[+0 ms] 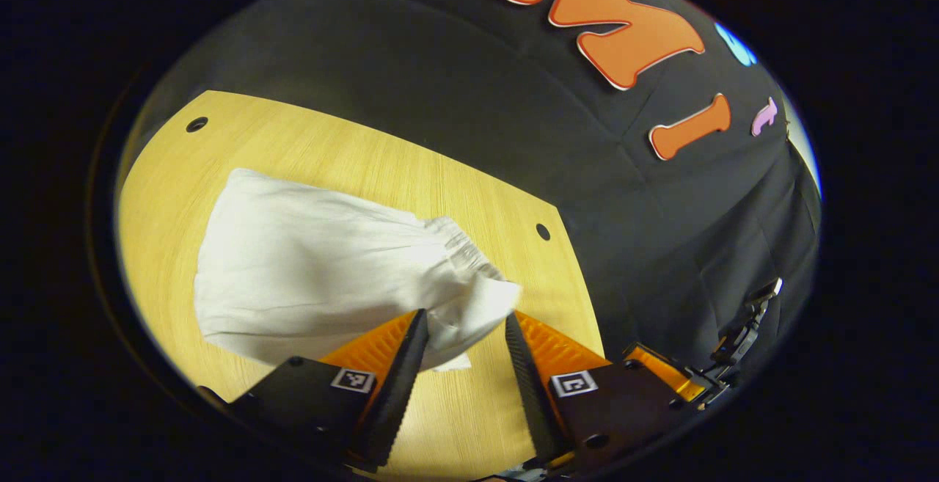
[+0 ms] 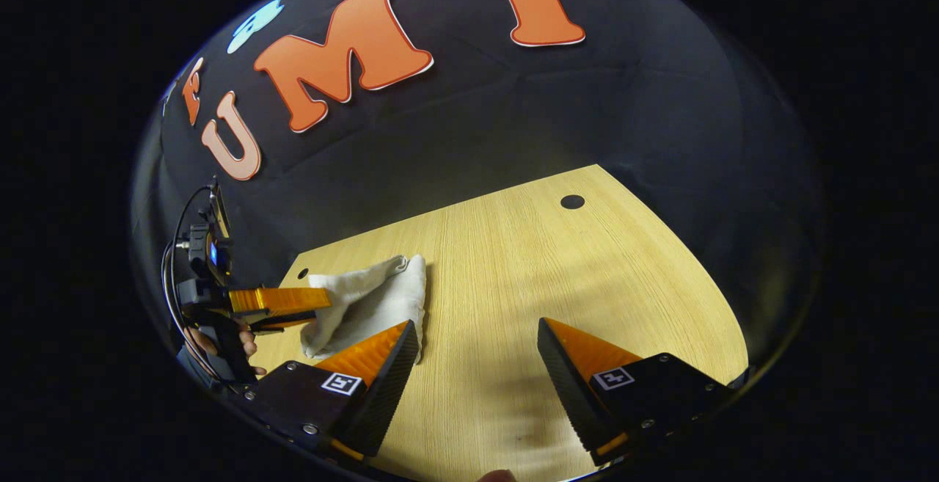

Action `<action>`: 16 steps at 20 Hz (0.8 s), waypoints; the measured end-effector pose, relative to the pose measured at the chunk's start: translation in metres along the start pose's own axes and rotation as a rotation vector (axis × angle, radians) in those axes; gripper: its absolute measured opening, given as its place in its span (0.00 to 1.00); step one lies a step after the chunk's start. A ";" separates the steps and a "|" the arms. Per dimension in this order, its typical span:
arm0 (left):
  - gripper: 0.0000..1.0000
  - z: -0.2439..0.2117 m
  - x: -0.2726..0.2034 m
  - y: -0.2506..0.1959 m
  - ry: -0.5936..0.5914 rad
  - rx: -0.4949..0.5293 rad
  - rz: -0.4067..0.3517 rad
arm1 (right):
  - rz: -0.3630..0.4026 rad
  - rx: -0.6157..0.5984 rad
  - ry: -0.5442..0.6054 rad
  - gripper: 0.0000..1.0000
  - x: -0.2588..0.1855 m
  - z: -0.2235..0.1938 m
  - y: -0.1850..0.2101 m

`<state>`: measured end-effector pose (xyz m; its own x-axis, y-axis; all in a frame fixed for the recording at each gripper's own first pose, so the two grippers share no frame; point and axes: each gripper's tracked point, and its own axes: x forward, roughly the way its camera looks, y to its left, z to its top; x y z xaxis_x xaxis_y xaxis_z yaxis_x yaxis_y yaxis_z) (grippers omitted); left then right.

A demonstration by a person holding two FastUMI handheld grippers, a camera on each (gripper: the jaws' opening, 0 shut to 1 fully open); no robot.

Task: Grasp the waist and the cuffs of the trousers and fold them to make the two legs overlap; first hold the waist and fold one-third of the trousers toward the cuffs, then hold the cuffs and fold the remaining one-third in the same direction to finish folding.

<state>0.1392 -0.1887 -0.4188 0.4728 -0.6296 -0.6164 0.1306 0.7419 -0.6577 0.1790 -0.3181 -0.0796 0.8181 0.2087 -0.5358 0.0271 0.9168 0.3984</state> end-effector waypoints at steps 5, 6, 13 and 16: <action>1.00 0.014 -0.038 0.007 -0.058 0.076 0.040 | 0.031 -0.038 -0.017 0.98 0.002 0.007 0.019; 0.98 0.016 -0.049 0.008 -0.077 0.097 0.055 | 0.038 -0.051 -0.024 0.99 0.001 0.010 0.024; 0.98 0.049 -0.128 0.021 -0.262 0.327 0.245 | 0.084 -0.180 -0.119 0.98 -0.016 0.033 0.074; 0.98 0.061 -0.167 0.024 -0.353 0.411 0.319 | 0.106 -0.233 -0.181 0.98 -0.028 0.047 0.097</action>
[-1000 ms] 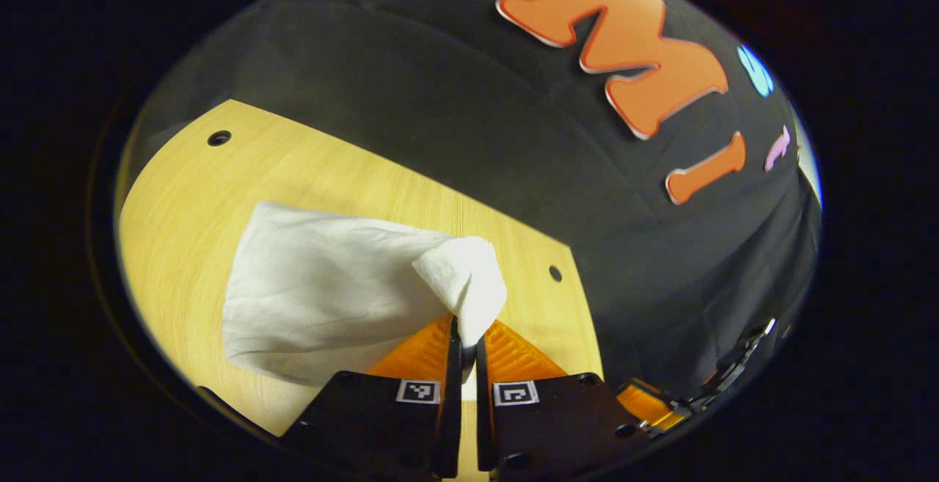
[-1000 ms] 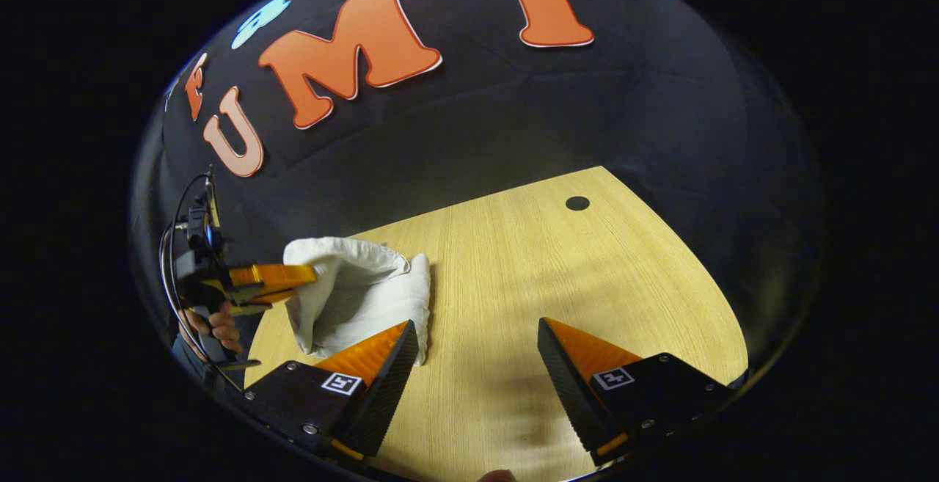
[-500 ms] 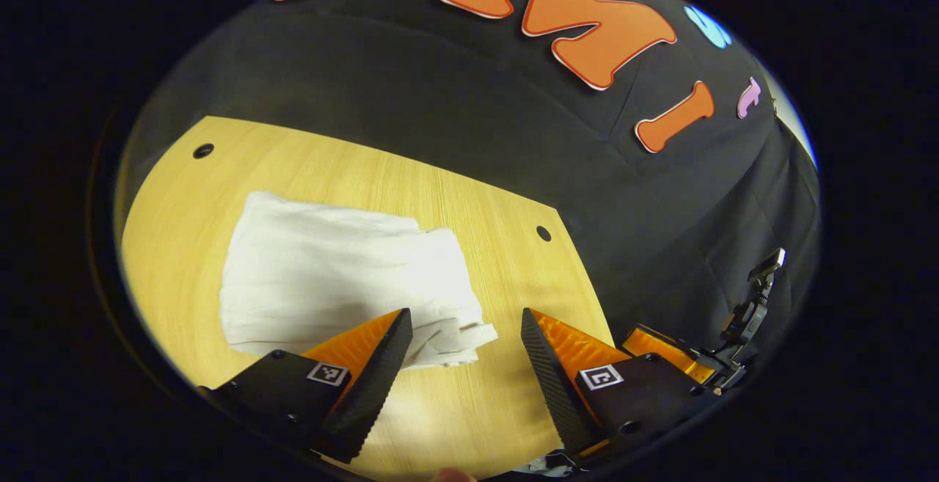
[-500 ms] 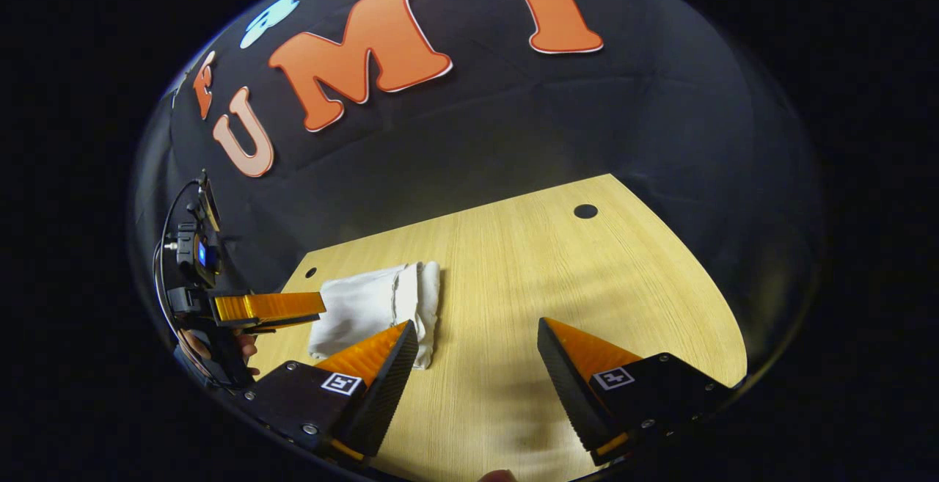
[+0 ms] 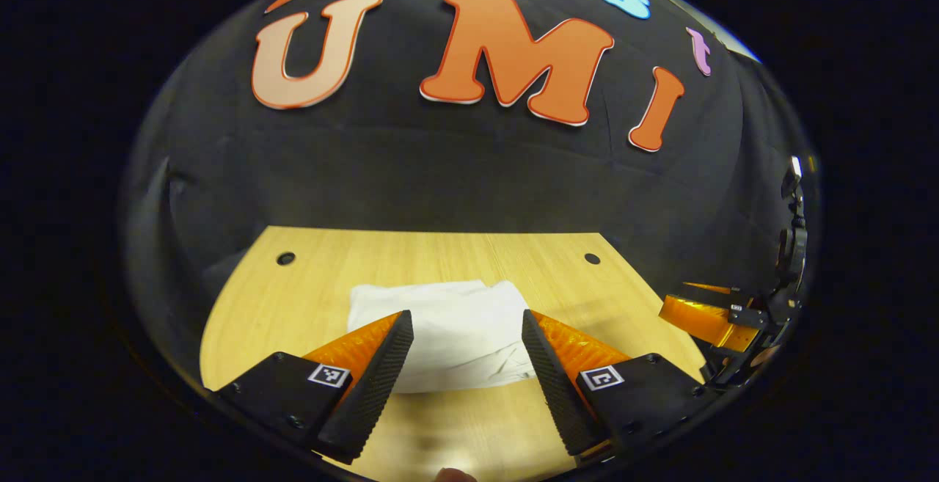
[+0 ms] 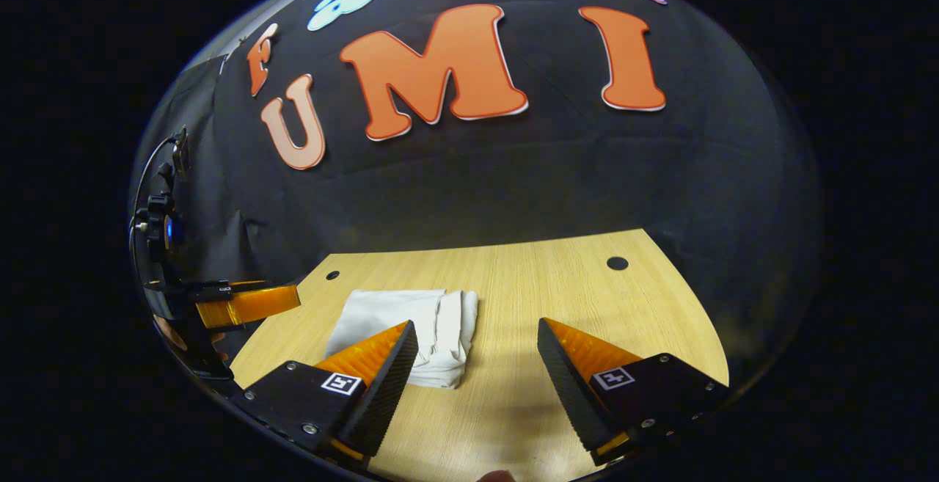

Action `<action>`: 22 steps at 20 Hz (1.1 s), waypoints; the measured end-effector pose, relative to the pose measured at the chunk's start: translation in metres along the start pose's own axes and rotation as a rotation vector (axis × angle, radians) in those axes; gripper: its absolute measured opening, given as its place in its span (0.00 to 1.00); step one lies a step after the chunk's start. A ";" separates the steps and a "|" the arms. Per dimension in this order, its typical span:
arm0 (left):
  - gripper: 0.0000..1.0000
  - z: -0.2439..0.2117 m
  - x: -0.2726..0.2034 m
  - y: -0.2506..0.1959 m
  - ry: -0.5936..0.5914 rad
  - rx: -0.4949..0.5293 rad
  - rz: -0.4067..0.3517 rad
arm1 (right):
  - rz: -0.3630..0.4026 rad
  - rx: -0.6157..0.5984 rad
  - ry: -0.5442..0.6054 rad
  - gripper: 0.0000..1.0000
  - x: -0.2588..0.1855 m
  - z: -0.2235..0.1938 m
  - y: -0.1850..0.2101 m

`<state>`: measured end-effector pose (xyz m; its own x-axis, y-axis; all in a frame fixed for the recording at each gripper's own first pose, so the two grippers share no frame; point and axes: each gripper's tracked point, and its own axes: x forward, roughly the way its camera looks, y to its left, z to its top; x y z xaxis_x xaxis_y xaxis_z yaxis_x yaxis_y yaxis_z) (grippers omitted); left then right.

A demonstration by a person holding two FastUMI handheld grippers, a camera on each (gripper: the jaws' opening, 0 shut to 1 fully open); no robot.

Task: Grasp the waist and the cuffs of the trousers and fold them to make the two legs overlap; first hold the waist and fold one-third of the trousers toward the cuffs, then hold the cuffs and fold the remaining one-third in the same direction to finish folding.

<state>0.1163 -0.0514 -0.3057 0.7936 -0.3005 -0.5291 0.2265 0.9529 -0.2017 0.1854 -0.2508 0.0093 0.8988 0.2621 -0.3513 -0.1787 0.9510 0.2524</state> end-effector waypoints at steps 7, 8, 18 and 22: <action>0.98 0.053 -0.058 0.027 -0.241 0.022 0.081 | 0.029 -0.111 -0.114 0.98 -0.022 0.031 0.050; 0.98 0.060 -0.070 0.031 -0.272 0.022 0.089 | 0.027 -0.114 -0.123 0.98 -0.028 0.032 0.058; 0.98 0.077 -0.174 0.066 -0.440 0.040 0.132 | 0.048 -0.139 -0.237 0.98 -0.076 0.036 0.129; 0.98 0.066 -0.202 0.075 -0.478 0.063 0.145 | 0.039 -0.170 -0.282 0.98 -0.095 0.036 0.145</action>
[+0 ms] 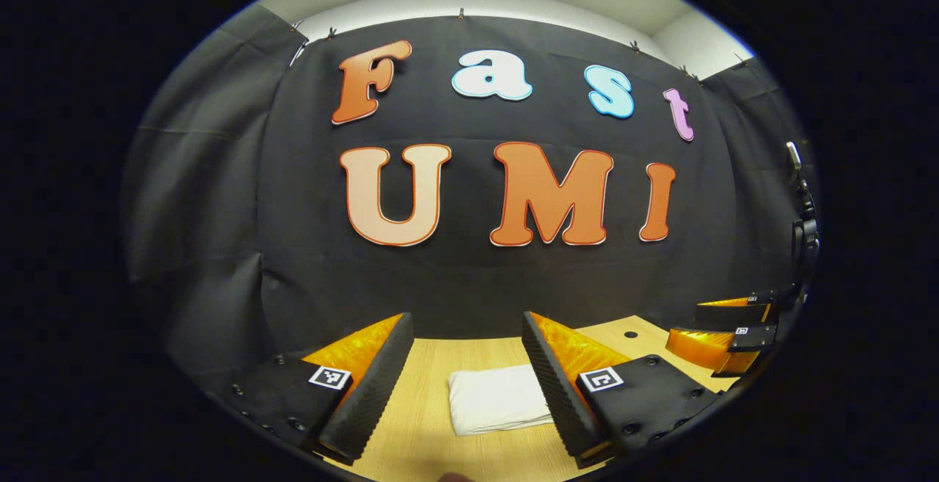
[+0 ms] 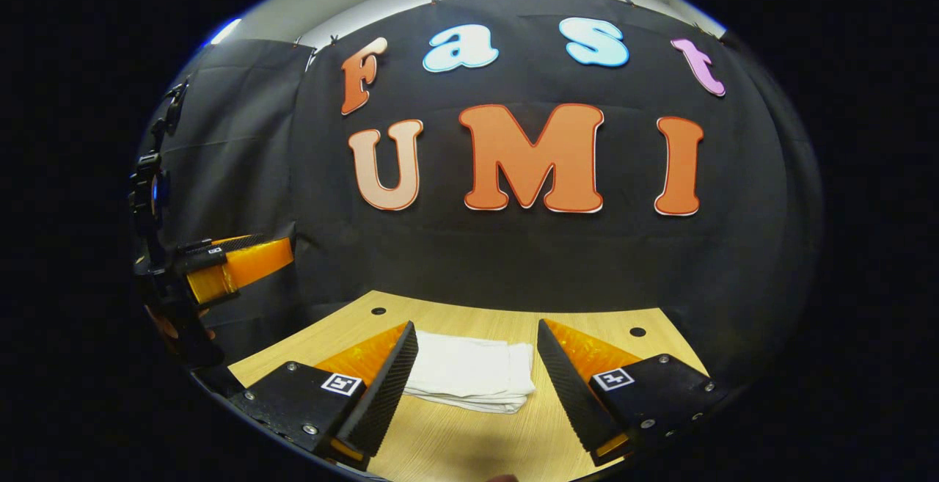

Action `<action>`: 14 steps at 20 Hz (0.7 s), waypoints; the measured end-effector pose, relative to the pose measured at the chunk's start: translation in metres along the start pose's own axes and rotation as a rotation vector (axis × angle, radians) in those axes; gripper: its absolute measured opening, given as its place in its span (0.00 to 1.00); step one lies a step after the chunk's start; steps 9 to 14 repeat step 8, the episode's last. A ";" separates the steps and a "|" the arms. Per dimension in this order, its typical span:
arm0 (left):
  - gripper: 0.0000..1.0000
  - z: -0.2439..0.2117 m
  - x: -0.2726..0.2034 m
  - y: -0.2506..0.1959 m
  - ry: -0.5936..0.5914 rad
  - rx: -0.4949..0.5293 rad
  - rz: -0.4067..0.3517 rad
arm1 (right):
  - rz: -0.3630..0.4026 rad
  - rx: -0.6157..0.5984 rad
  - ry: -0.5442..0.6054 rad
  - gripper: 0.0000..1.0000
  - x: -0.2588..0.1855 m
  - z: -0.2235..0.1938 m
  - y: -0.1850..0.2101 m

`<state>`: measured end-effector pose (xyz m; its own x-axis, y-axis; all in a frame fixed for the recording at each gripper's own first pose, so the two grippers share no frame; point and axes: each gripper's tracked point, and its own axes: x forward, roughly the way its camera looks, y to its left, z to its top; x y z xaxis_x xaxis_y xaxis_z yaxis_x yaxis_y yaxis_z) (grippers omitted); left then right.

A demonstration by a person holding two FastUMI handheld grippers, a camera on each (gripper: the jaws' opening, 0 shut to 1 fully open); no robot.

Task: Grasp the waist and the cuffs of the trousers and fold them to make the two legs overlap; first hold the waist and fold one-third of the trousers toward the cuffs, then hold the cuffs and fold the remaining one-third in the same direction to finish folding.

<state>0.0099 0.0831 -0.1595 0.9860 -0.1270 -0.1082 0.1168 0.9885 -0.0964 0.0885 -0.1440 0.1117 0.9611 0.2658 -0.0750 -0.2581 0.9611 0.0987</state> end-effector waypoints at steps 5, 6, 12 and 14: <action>1.00 -0.002 -0.022 0.005 -0.009 -0.008 -0.011 | -0.010 -0.004 -0.022 0.98 -0.021 -0.001 0.016; 1.00 -0.002 -0.026 0.010 -0.008 -0.012 -0.007 | -0.013 -0.008 -0.027 0.98 -0.024 0.000 0.017; 0.93 -0.003 -0.033 0.015 -0.008 -0.015 -0.004 | -0.021 -0.011 -0.027 0.98 -0.027 -0.001 0.020; 0.93 -0.003 -0.033 0.015 -0.008 -0.015 -0.004 | -0.021 -0.011 -0.027 0.98 -0.027 -0.001 0.020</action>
